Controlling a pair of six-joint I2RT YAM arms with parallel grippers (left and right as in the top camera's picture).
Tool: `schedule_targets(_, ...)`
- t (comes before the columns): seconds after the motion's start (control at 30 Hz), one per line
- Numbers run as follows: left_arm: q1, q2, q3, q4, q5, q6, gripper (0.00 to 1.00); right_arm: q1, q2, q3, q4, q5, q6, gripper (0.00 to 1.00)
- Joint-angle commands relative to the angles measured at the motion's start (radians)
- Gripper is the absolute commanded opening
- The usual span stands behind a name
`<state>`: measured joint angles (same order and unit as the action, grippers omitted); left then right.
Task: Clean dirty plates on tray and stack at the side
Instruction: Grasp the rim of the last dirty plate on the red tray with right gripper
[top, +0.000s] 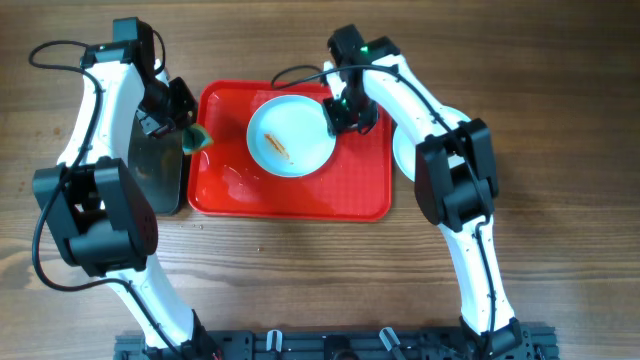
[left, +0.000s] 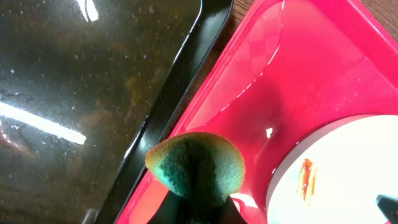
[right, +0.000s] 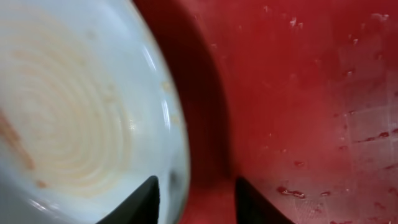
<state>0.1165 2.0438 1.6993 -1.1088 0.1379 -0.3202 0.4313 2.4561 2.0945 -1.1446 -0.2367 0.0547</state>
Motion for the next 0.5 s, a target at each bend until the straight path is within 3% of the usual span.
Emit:
schedule_targets(0.0,-0.003,-0.031,0.016,0.009,-0.009,-0.01,0.04,0.013,0.005,0.047,0.011,-0.105,0.018,0.31)
schedule_targets(0.07,-0.003,-0.031,0.016,0.009,-0.009,-0.01,0.04,0.029,0.025,0.045,0.014,-0.104,0.088,0.24)
schedule_targets(0.13,-0.003,-0.031,0.016,0.009,-0.009,-0.01,0.04,0.056,0.053,0.045,0.014,-0.1,0.205,0.06)
schedule_targets(0.17,-0.003,-0.031,0.016,0.008,-0.009,-0.01,0.04,0.068,0.064,0.044,0.006,-0.081,0.291,0.04)
schedule_targets(0.2,-0.003,-0.031,0.016,0.007,-0.009,-0.009,0.04,0.08,0.072,0.043,-0.009,-0.031,0.397,0.04)
schedule_targets(0.33,-0.003,-0.031,0.016,0.001,-0.009,-0.009,0.04,0.121,0.074,0.026,-0.024,0.043,0.562,0.04)
schedule_targets(0.47,-0.003,-0.031,0.016,0.001,-0.009,-0.009,0.04,0.135,0.074,0.026,-0.032,-0.069,0.576,0.04)
